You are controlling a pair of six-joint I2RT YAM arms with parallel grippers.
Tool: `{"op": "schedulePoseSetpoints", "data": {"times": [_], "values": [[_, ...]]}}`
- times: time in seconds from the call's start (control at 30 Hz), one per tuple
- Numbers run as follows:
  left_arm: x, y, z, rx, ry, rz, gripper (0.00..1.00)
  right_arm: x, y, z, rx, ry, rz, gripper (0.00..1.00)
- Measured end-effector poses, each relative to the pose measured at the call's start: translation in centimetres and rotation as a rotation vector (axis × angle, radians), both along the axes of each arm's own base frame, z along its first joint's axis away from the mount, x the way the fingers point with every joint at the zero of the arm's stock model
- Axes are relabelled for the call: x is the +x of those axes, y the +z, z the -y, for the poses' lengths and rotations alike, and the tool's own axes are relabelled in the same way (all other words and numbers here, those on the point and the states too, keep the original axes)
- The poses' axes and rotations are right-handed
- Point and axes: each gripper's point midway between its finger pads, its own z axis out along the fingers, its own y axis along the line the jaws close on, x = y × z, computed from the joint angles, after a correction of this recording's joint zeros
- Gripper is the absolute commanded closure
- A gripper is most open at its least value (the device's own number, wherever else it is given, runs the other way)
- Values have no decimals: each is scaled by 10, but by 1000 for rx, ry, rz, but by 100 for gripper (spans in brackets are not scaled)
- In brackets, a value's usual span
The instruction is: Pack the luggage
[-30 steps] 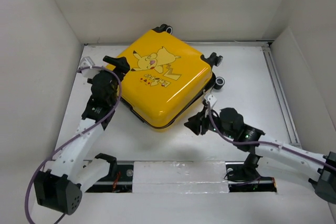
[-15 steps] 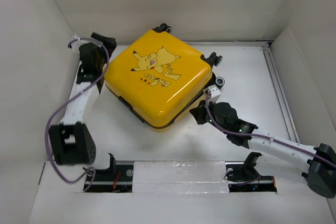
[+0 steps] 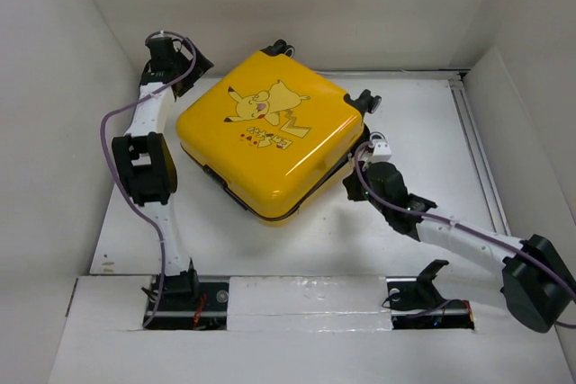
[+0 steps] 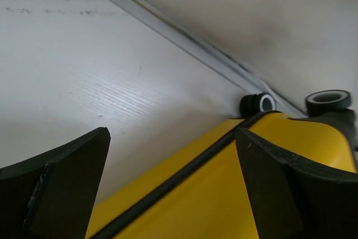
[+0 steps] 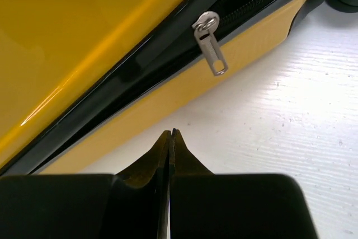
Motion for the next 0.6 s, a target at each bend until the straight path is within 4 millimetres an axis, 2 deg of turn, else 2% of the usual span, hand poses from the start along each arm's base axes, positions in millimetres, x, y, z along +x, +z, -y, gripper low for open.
{"op": "schedulePoseSetpoints", "data": {"times": [0.1,0.17,0.23,0.3,0.37,0.43,0.5,0.6], "values": [[15,-24,-2,-26,-51,-40,9,9,-6,1,1,-9,-22,99],[15,-46,0,-53,-78,-76,9,22,-13,-10,0,14,-51,100],[2,-73,6,-82,-100,-133,10,30,-15,-23,-6,57,-59,100],[-13,-97,12,-115,-93,-173,10,31,-29,-32,-47,110,-102,100],[-29,-117,5,-151,-33,-186,12,30,-44,-33,-77,125,-144,100],[-50,-120,-13,-190,51,-153,12,34,-45,-32,-75,130,-152,100],[-78,-116,-30,-224,142,-115,12,43,-44,-25,-79,128,-151,100],[-111,-113,-33,-243,221,-78,12,57,-44,-10,-89,108,-152,100]]}}
